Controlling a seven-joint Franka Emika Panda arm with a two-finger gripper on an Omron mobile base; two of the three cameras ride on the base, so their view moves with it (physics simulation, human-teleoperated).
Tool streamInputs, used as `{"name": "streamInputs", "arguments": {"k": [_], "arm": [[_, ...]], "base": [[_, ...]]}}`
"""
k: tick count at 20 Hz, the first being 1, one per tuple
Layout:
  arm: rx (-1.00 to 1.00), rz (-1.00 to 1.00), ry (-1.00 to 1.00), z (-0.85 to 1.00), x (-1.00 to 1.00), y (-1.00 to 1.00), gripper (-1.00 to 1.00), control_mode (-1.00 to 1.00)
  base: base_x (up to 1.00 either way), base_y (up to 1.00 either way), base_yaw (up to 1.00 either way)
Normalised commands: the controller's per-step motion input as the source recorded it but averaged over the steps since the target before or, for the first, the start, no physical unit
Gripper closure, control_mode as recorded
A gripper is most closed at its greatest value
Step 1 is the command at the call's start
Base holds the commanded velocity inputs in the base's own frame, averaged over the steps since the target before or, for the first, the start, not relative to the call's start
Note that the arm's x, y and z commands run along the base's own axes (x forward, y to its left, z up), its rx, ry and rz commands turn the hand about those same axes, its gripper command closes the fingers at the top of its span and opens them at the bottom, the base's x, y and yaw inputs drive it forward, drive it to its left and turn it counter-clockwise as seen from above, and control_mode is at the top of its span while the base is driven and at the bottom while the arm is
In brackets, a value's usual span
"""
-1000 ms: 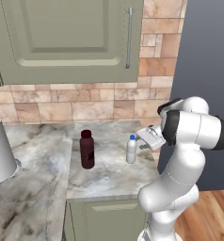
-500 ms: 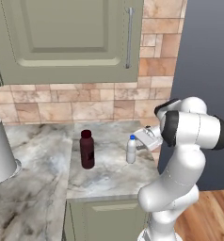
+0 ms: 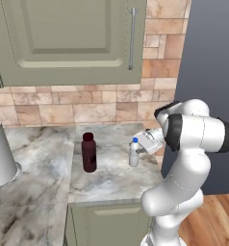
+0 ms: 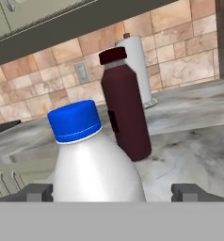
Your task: Place the drinks on the dining counter in a tight cluster.
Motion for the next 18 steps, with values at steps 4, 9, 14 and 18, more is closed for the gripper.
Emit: {"name": "streamInputs", "arguments": {"k": [4, 9, 14, 18], "arm": [[0.0, 0.0, 0.0, 0.0, 0.0, 0.0, -1.0, -1.0], [0.0, 0.0, 0.0, 0.0, 0.0, 0.0, 1.0, -1.0], [0.0, 0.0, 0.0, 0.0, 0.0, 0.0, 1.0, -1.0], [0.0, 0.0, -0.11, 0.26, -0.28, 0.0, 1.0, -1.0]], "base": [[0.0, 0.0, 0.0], [0.0, 0.0, 0.0], [0.0, 0.0, 0.0], [0.0, 0.0, 0.0]]}}
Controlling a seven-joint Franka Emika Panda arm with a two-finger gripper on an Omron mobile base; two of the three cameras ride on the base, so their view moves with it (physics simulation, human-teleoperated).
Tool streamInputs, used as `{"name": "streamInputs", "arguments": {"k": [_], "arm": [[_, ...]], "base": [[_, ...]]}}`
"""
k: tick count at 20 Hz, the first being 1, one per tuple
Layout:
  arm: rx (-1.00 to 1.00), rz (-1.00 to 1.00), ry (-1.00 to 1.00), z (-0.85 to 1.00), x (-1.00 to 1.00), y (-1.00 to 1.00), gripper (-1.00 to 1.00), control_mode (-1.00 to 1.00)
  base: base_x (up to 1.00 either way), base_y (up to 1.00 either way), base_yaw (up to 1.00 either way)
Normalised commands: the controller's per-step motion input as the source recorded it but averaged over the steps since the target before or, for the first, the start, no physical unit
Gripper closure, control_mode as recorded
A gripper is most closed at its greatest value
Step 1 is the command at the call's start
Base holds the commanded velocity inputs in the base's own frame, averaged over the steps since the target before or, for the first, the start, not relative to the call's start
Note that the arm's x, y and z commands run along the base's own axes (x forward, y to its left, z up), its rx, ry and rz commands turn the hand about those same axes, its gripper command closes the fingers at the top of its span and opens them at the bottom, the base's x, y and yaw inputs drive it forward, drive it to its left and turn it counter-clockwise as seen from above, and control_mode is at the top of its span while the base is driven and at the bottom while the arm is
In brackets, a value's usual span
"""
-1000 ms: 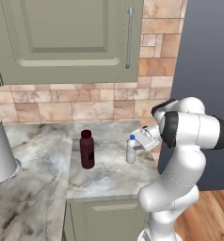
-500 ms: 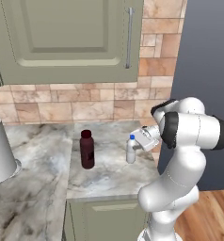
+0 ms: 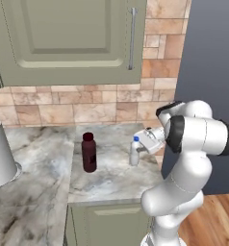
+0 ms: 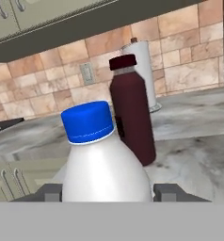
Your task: Place the drinks on the dining counter in a tight cluster.
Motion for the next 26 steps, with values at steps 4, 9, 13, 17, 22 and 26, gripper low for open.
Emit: {"name": "streamInputs", "arguments": {"k": [4, 9, 13, 17, 22, 26], "arm": [[0.0, -0.01, -0.16, 0.78, -0.47, 0.0, 1.0, -1.0], [0.0, -0.03, -0.12, 0.91, -0.48, 0.0, 1.0, -1.0], [0.0, -0.03, -0.06, 0.86, -0.41, 0.0, 1.0, -1.0], [0.0, -0.03, -0.02, 0.72, -0.46, 0.0, 1.0, -1.0], [0.0, -0.02, 0.0, 0.54, -0.42, 0.0, 1.0, -1.0], [0.0, -0.01, 0.0, 0.44, -0.42, 0.0, 1.0, -1.0]], "base": [[0.0, 0.0, 0.0], [0.0, 0.0, 0.0], [0.0, 0.0, 0.0], [0.0, 0.0, 0.0], [0.0, 0.0, 0.0], [0.0, 0.0, 0.0]]}}
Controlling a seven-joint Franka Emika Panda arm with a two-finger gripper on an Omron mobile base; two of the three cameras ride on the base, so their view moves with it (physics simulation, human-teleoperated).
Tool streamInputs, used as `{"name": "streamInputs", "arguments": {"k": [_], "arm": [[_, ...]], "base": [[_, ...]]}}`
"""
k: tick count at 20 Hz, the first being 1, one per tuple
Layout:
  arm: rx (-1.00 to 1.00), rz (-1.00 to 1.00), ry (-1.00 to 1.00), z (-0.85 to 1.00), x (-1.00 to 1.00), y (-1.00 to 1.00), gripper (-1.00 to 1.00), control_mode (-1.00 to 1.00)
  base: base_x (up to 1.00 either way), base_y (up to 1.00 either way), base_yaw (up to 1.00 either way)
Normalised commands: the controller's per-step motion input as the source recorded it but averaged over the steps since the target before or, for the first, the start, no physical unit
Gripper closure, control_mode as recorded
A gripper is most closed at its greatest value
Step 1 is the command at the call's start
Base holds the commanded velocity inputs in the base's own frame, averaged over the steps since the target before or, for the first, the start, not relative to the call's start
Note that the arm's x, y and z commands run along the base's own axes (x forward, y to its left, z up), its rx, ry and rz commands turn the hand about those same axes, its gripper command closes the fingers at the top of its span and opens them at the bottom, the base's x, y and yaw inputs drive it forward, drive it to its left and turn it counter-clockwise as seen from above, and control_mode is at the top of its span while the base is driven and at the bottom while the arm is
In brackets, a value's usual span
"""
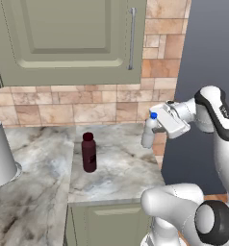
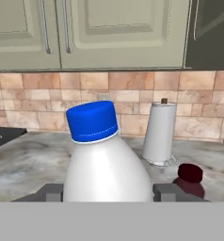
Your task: Place the drinks on the dining counter in a tight cluster.
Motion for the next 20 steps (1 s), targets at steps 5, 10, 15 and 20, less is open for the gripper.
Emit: {"name": "streamInputs", "arguments": {"k": [5, 10, 15, 20], "arm": [[0.0, -0.01, 0.0, 0.29, -0.09, 0.0, 1.0, -1.0], [0.0, 0.0, 0.0, 0.0, 0.0, 0.0, 1.0, -1.0], [0.0, 0.0, 0.0, 0.0, -0.01, 0.0, 1.0, -1.0], [0.0, 0.0, 0.0, 0.0, 0.0, 0.0, 1.0, 1.0]], "base": [[0.0, 0.0, 0.0], [0.0, 0.0, 0.0], [0.0, 0.0, 0.0], [-0.76, -0.14, -0.07]]}}
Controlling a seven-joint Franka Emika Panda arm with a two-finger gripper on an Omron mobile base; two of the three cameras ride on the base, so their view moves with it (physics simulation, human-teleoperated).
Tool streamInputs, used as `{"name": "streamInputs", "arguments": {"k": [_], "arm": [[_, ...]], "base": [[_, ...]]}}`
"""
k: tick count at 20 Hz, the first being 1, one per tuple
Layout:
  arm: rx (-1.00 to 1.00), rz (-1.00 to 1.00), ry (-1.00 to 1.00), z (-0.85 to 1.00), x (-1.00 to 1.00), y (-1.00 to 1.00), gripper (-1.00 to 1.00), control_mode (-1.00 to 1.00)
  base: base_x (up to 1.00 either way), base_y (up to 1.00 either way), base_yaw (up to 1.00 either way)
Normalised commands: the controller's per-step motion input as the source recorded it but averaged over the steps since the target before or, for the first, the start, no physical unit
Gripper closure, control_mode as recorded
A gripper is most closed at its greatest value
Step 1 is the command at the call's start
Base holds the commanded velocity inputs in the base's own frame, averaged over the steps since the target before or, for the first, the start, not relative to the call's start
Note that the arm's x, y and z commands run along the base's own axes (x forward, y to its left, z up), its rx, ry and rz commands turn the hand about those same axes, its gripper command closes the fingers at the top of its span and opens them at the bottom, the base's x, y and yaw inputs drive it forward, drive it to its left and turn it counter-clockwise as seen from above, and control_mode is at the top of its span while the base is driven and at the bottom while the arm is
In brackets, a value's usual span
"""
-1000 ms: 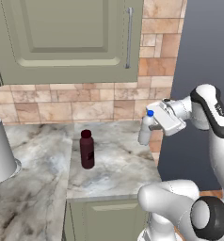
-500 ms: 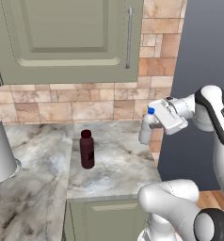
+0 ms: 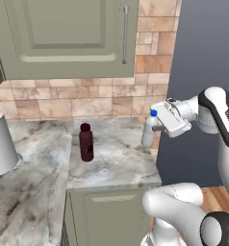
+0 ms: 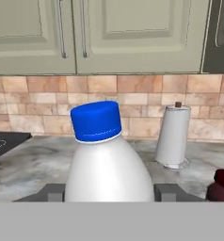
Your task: Place the drinks on the dining counter in a tight cluster.
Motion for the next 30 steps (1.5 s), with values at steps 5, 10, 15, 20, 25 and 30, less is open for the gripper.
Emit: {"name": "streamInputs", "arguments": {"k": [5, 10, 15, 20, 25, 30], "arm": [[0.0, 0.0, 0.0, 0.0, 0.0, 0.0, 1.0, 1.0], [0.0, 0.0, 0.0, 0.0, 0.0, 0.0, 1.0, 1.0], [0.0, 0.0, 0.0, 0.0, 0.0, 0.0, 1.0, 1.0], [0.0, 0.0, 0.0, 0.0, 0.0, 0.0, 1.0, 1.0], [0.0, 0.0, 0.0, 0.0, 0.0, 0.0, 1.0, 1.0], [0.0, 0.0, 0.0, 0.0, 0.0, 0.0, 1.0, 1.0]], "base": [[-1.0, -0.48, -0.23], [-0.65, -0.23, -0.56], [0.0, 0.01, -1.0], [0.0, 0.01, -1.0], [0.0, 0.0, -1.0], [0.0, 0.0, -1.0]]}}
